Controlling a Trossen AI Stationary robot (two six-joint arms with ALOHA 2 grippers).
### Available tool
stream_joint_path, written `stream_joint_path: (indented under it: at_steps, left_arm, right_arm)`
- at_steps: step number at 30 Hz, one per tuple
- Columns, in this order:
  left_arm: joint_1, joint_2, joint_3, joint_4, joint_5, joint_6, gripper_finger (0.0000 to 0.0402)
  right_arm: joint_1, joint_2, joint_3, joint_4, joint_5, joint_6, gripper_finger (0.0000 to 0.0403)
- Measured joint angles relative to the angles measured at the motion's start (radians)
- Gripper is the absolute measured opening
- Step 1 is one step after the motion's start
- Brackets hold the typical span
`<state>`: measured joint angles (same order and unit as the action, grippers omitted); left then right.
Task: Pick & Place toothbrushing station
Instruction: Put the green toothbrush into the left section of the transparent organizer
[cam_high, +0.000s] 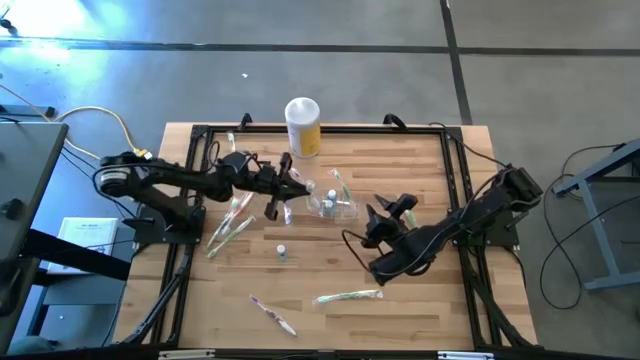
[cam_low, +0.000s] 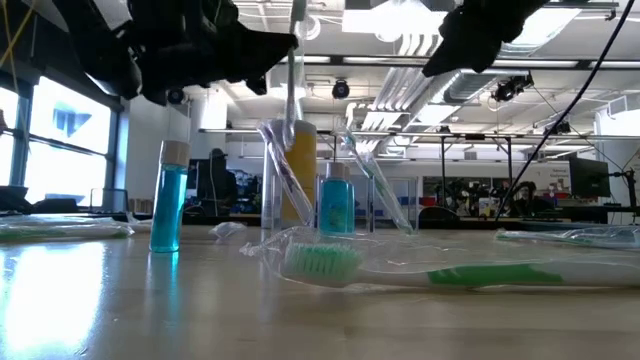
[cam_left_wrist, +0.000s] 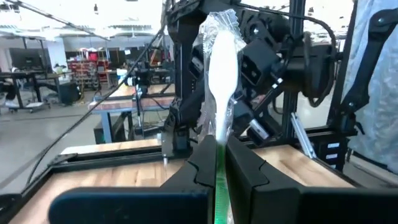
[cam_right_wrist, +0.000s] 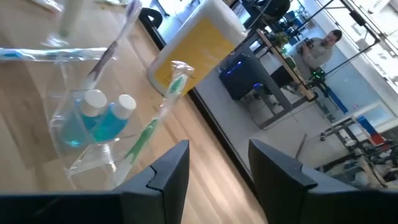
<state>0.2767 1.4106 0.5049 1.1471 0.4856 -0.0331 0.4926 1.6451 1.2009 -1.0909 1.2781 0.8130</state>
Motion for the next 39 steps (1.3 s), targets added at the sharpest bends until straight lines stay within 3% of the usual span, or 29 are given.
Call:
stream_joint_path:
  at_steps: [16,39]
  left_arm:
    - [0.118,0.211,0.0,0.265,0.047,-0.129,0.0006]
    - [0.161,0.42,-0.046,0.417,0.044,-0.199,0.0006]
  right_arm:
    - [0.004,0.0,-0.072,-0.002,0.039,0.1,0.0134]
    - [0.004,0.0,-0.077,0.007,0.039,0.11,0.0134]
